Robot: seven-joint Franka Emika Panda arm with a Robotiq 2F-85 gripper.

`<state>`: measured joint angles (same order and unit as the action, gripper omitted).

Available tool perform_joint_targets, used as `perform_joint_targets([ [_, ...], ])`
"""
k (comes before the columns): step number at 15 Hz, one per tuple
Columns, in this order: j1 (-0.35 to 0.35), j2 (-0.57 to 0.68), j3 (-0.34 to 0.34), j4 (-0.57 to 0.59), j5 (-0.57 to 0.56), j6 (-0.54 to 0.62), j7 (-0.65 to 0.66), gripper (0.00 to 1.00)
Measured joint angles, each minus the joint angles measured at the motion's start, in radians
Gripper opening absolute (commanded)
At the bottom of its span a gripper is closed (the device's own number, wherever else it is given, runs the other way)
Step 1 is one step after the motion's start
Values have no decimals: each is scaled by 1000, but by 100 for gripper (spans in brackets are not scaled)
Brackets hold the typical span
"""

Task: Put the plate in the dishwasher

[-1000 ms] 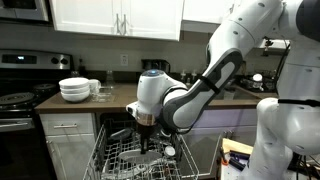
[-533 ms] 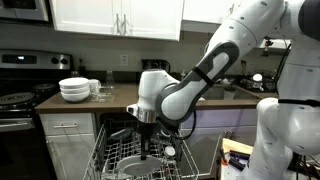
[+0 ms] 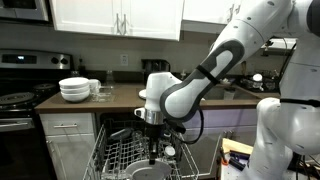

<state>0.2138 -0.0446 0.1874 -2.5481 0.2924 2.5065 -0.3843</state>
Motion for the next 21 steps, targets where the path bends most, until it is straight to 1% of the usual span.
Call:
perform_joint_targets([
  [1, 0, -15, -1, -20, 32, 0, -16, 5],
  [3, 0, -48, -5, -56, 61, 5, -25, 5],
  [6, 0, -76, -7, -76, 64, 6, -25, 5],
  [16, 0, -79, -7, -77, 64, 6, -25, 5],
  [17, 1, -79, -7, -77, 64, 6, -25, 1],
  [21, 2, -72, -11, -83, 64, 5, -24, 1],
])
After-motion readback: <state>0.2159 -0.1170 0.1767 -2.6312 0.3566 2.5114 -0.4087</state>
